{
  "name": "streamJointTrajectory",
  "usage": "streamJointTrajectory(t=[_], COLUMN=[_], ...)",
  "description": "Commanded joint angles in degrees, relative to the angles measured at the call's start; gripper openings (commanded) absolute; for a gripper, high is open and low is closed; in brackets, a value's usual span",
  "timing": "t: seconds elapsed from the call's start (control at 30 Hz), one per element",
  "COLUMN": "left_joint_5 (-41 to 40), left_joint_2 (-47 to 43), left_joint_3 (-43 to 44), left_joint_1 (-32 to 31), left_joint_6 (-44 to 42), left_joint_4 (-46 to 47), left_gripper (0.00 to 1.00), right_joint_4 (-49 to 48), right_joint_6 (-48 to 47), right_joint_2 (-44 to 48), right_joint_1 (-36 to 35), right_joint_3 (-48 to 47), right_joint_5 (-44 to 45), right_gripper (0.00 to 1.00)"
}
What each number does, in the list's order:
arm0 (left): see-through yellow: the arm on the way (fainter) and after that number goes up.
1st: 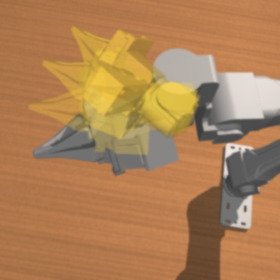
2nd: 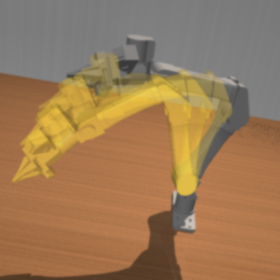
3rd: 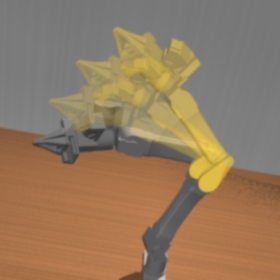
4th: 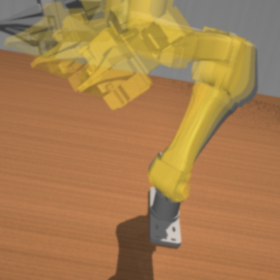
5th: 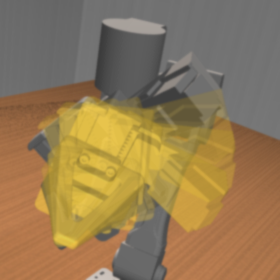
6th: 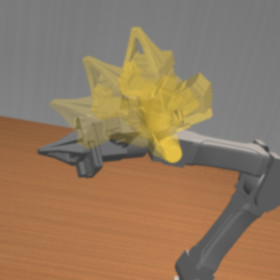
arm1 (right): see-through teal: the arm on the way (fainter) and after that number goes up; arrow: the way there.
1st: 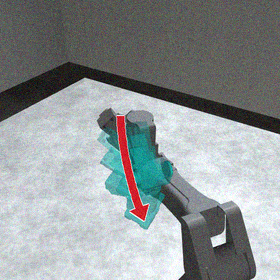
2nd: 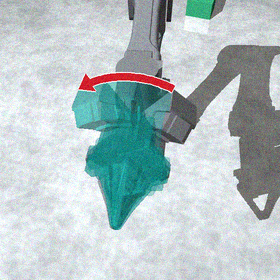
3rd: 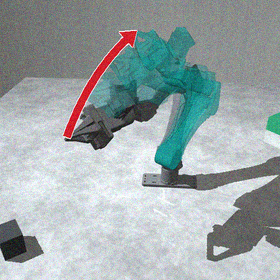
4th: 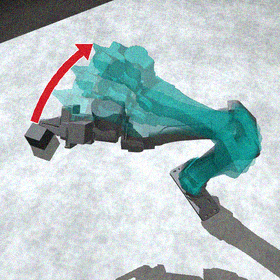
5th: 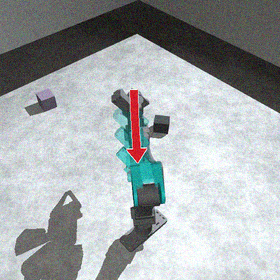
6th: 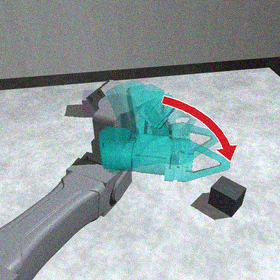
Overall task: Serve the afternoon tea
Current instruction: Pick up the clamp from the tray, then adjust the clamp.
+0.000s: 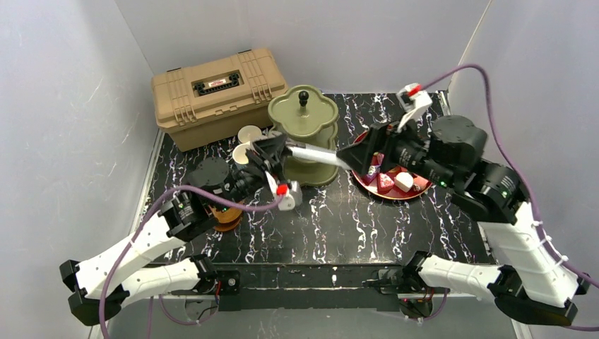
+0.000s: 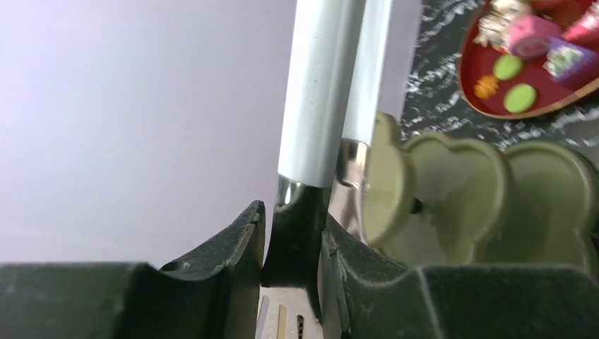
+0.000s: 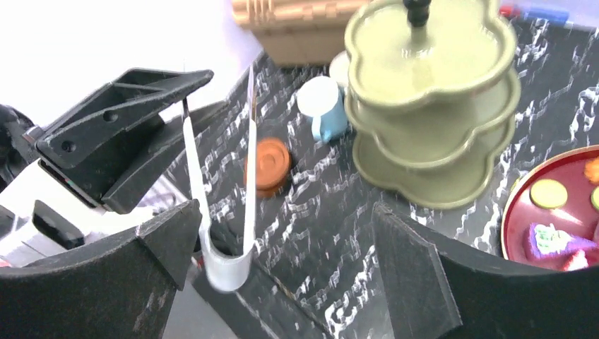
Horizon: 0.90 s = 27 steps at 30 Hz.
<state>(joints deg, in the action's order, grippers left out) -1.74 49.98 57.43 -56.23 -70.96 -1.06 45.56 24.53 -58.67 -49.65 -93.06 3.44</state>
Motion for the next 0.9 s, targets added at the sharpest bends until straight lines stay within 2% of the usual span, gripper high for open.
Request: streamJointTrajectory(t=[0.0,0.13,0.23,0.37,0.53,0.63,0.8,0.87], left_joint_5=[-15.32,-23.91,-27.48,-26.61,-25.82,-22.63,-14.64,-10.9], left_joint_2=[4.24,6.05,7.19,8.23,7.94,7.03,6.16,6.29], left_joint_3=[9.84,11.71,13.24,15.79,13.28,9.9,-0.48,-3.07], left_joint_1=[-0.23,-0.2,-0.2,-0.24,-0.46,-0.47,-0.55,-0.58], left_joint_6=[17.71,23.34,26.97,30.94,28.68,22.73,2.89,-3.72], left_joint_4=[3.41,4.08,3.33,-0.27,3.8,7.92,26.58,32.43], left_gripper=[0.0,0.0,0.0,0.0,0.0,0.0,0.0,0.0], right_joint_4=[-10.68,-24.06,-25.61,-30.06,-41.23,-43.42,-46.8,-44.87], right_joint_6=[0.43,-1.45,-1.35,-0.34,5.94,11.84,20.27,22.02], right_joint_2=[2.64,5.61,1.66,-4.63,-7.04,-8.23,-9.43,-9.57], right_joint_1=[-0.1,-0.1,-0.1,-0.12,-0.1,-0.11,-0.52,-0.86], right_joint_3=[3.73,11.71,9.79,7.47,9.5,10.69,11.61,11.06], right_joint_5=[2.89,-4.78,-7.11,-8.85,-7.86,-3.02,-1.6,-0.71], right_gripper=[0.98,0.98,0.98,0.98,0.98,0.98,0.98,0.99])
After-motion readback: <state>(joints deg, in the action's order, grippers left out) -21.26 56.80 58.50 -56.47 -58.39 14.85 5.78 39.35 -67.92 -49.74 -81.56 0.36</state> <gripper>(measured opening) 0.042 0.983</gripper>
